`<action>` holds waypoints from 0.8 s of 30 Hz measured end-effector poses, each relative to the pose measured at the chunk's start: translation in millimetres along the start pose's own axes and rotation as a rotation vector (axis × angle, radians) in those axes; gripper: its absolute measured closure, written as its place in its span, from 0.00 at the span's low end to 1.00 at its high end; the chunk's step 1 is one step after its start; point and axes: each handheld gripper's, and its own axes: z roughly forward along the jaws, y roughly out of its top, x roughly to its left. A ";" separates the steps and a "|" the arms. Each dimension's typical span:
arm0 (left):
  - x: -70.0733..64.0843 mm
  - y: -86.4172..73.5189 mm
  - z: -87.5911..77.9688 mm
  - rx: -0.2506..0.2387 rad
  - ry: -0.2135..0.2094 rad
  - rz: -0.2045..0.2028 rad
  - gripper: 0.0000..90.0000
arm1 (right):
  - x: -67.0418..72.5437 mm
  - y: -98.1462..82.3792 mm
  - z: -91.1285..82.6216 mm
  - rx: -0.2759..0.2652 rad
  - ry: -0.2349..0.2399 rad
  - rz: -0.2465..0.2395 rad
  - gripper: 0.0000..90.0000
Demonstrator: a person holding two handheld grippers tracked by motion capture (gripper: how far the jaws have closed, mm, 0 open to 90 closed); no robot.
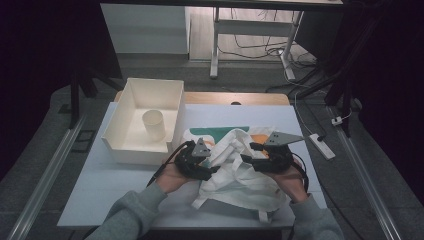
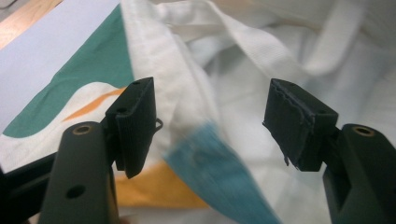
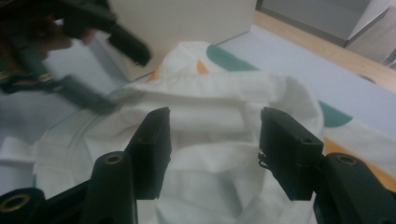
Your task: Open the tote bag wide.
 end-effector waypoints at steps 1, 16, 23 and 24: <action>2.3 -0.5 2.5 0.005 -0.002 -0.008 0.39 | 5.0 -6.9 -0.6 0.015 0.009 -0.001 0.48; 7.4 -12.5 7.9 0.026 -0.032 -0.009 0.43 | 43.9 -45.0 29.7 0.251 0.007 -0.130 0.78; 8.1 -14.0 8.9 0.024 -0.047 -0.009 0.42 | 36.0 -36.1 12.5 0.186 -0.028 -0.141 0.98; 8.0 -14.1 8.9 0.024 -0.048 -0.009 0.42 | 36.0 -36.1 12.5 0.186 -0.028 -0.141 0.98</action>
